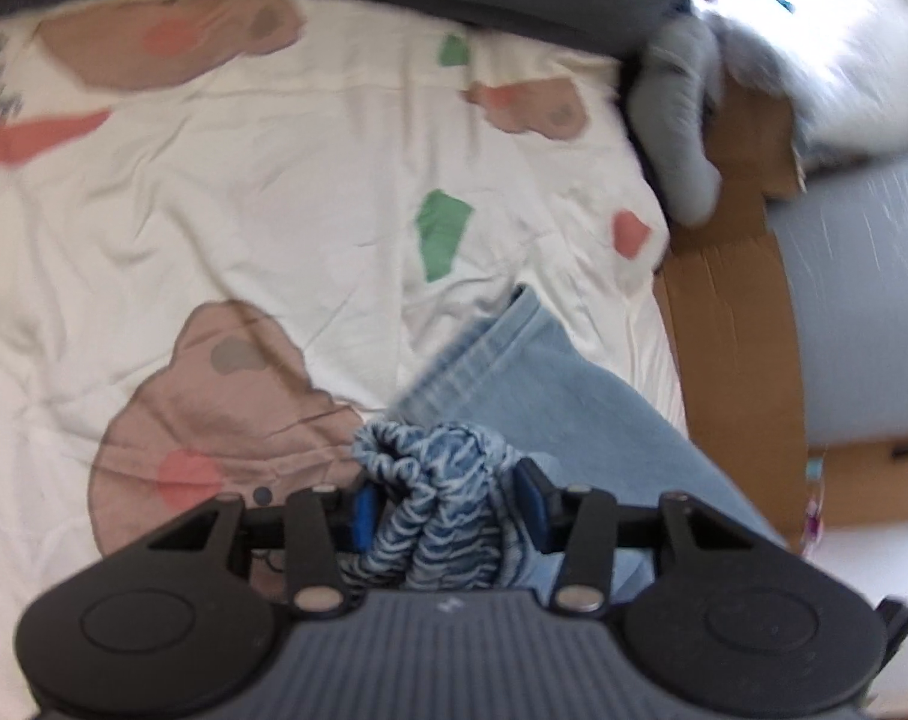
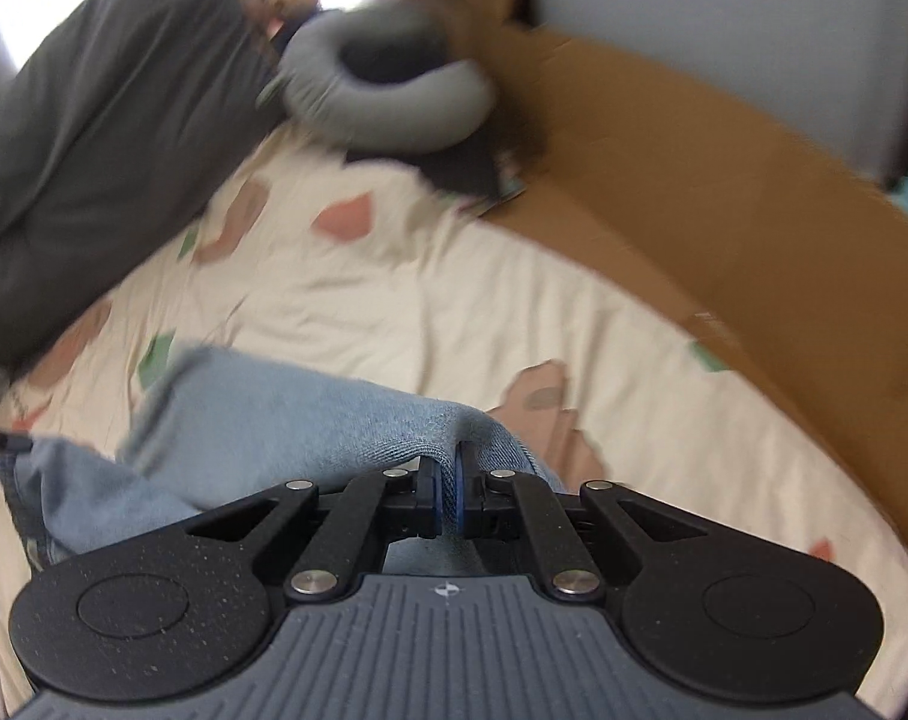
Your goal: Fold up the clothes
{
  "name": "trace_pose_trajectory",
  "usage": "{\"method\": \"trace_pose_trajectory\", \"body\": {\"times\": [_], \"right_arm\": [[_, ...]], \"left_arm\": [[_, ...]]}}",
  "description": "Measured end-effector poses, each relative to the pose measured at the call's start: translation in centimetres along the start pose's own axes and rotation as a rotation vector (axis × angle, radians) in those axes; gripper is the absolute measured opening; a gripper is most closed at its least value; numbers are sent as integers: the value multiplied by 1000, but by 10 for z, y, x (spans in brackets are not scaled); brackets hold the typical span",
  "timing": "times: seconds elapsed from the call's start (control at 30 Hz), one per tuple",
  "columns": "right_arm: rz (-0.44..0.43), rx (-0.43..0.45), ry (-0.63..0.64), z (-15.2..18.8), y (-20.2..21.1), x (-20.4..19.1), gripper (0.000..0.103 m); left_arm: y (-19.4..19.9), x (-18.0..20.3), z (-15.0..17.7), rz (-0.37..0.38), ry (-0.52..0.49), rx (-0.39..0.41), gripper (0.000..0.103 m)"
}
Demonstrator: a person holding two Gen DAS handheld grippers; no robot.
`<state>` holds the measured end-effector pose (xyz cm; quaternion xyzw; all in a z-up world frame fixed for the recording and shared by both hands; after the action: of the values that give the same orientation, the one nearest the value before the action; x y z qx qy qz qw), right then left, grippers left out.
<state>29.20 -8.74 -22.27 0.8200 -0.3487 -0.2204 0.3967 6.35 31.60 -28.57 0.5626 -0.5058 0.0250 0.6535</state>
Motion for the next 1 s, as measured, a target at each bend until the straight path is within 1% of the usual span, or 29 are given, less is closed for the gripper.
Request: {"method": "trace_pose_trajectory", "body": {"times": [0.1, 0.23, 0.47, 0.6, 0.7, 0.8, 0.83, 0.9, 0.93, 0.97, 1.0], "right_arm": [[46, 25, -57, 6, 27, 20, 2], [91, 22, -142, 26, 51, 43, 2], [155, -88, -307, 95, 53, 74, 2], [190, -151, -401, 135, 55, 91, 2], [214, -198, -466, 163, 56, 102, 4], [213, -224, -478, 175, 57, 102, 11], [211, -224, -469, 174, 60, 101, 12], [209, -215, -431, 166, 65, 96, 17], [208, -211, -412, 163, 68, 93, 24], [208, -203, -388, 158, 72, 90, 36], [212, -189, -359, 152, 76, 87, 39]], "left_arm": [[4, 10, 4, -13, -85, -15, 49], [7, 22, 12, -28, -185, -28, 50], [5, 38, 32, -28, -350, -67, 51], [0, 45, 45, -58, -459, -92, 54], [-2, 47, 49, -79, -505, -91, 55], [-4, 51, 51, -95, -550, -82, 56], [-4, 53, 53, -100, -570, -80, 56], [-4, 57, 56, -110, -618, -74, 57], [-4, 59, 58, -113, -639, -71, 57], [-4, 61, 59, -113, -654, -67, 57], [-4, 63, 60, -113, -668, -64, 57]]}}
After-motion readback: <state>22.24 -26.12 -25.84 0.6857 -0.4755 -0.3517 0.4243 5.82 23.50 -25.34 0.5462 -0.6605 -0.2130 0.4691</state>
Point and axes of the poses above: each gripper's, at about its wrist camera, not at the fingertips, and y roughly against the way its jaws point, x to its right, z to its underside, the point moved 3 cm from there along -y, roughly the way its jaws point, and after that the axes turned 4 degrees about z, right-handed, at the moved point
